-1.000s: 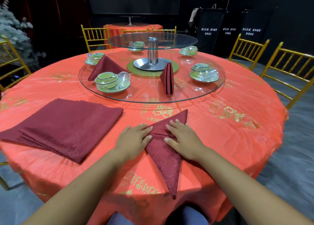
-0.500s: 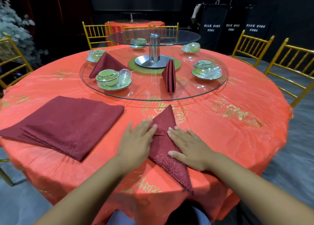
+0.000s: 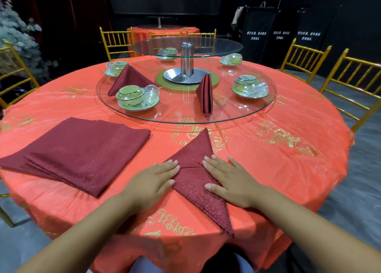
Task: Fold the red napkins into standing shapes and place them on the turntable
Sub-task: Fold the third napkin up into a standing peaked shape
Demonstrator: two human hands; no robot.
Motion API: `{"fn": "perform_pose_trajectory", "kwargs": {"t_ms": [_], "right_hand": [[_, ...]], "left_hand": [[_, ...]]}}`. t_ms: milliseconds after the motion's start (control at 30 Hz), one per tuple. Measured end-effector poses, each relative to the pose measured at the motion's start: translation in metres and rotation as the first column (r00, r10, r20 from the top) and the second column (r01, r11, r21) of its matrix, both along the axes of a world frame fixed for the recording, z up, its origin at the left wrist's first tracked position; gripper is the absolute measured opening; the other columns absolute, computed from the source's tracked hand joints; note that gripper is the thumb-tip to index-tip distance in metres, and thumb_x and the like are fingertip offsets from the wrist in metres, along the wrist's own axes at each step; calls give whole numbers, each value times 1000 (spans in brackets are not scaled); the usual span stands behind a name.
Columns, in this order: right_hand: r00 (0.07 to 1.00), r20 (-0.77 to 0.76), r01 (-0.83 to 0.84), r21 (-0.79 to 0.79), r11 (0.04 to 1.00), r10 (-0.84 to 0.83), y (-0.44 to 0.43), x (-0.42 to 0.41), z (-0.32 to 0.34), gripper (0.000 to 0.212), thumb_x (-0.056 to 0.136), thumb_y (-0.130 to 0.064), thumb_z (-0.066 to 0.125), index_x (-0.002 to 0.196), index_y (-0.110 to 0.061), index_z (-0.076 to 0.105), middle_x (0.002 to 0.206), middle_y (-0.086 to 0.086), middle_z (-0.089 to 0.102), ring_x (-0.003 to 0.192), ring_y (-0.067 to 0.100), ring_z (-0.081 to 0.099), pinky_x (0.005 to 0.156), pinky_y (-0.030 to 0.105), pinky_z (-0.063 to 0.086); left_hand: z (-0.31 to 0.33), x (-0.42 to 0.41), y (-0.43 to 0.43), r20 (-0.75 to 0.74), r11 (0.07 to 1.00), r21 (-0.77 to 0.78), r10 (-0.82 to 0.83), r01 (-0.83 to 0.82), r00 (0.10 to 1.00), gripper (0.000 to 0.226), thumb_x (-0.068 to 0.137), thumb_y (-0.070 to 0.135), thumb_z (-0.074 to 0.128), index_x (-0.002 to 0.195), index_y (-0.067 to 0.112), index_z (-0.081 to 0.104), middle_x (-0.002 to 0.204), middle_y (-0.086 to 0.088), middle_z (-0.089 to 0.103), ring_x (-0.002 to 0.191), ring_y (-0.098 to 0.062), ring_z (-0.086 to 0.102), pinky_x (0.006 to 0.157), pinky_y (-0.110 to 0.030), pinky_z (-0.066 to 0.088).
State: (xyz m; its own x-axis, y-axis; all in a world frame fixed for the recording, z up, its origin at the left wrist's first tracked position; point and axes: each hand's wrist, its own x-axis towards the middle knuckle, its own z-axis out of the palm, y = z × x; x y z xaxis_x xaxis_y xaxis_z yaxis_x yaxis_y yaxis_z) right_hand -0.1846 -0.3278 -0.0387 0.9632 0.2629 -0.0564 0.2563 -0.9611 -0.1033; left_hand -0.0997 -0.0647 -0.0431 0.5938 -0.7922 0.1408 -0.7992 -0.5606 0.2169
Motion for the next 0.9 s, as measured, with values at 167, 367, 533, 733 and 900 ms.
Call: {"fn": "perform_pose_trajectory", "kwargs": {"t_ms": [167, 367, 533, 733, 900], "right_hand": [[983, 171, -78, 62, 995, 66, -11, 1, 9, 52, 99, -43, 38, 145, -19, 37, 154, -1, 31, 143, 11, 22, 118, 41, 8], [935, 305, -216, 93, 972, 178, -17, -5, 20, 39, 75, 0, 65, 113, -7, 69, 120, 10, 65, 112, 25, 62, 102, 49, 43], [959, 254, -195, 260, 946, 127, -17, 0, 21, 31, 78, -3, 62, 109, -7, 69, 114, 9, 65, 110, 24, 59, 96, 34, 46], [952, 213, 79, 520, 851, -219, -3, 14, 17, 10, 84, -13, 62, 89, -14, 70, 83, -5, 66, 87, 24, 57, 75, 32, 40], [909, 18, 301, 662, 686, -417, 5, 28, 20, 21, 85, -31, 56, 78, -14, 67, 77, 1, 65, 79, 26, 57, 71, 36, 43]], "left_hand": [[11, 3, 11, 181, 979, -203, 41, -3, 983, 21, 88, 18, 62, 104, 12, 75, 115, 0, 69, 109, -17, 65, 100, -37, 45], [22, 4, 15, 222, 969, -244, 12, 43, 975, 33, 84, 31, 52, 77, 12, 78, 86, 2, 75, 79, -14, 72, 73, -31, 58], [22, 6, 14, 220, 971, -232, -9, 61, 975, 33, 85, 29, 51, 76, 10, 77, 83, 2, 74, 76, -16, 71, 71, -31, 57], [20, 7, 20, 258, 979, -198, 13, 40, 966, 31, 75, 38, 55, 83, 17, 76, 86, 9, 72, 82, -15, 68, 82, -32, 41], [14, 14, 6, 146, 904, -339, 323, -260, 935, 20, 78, 46, 60, 75, 30, 73, 76, 14, 66, 86, -15, 62, 90, -32, 24]]}}
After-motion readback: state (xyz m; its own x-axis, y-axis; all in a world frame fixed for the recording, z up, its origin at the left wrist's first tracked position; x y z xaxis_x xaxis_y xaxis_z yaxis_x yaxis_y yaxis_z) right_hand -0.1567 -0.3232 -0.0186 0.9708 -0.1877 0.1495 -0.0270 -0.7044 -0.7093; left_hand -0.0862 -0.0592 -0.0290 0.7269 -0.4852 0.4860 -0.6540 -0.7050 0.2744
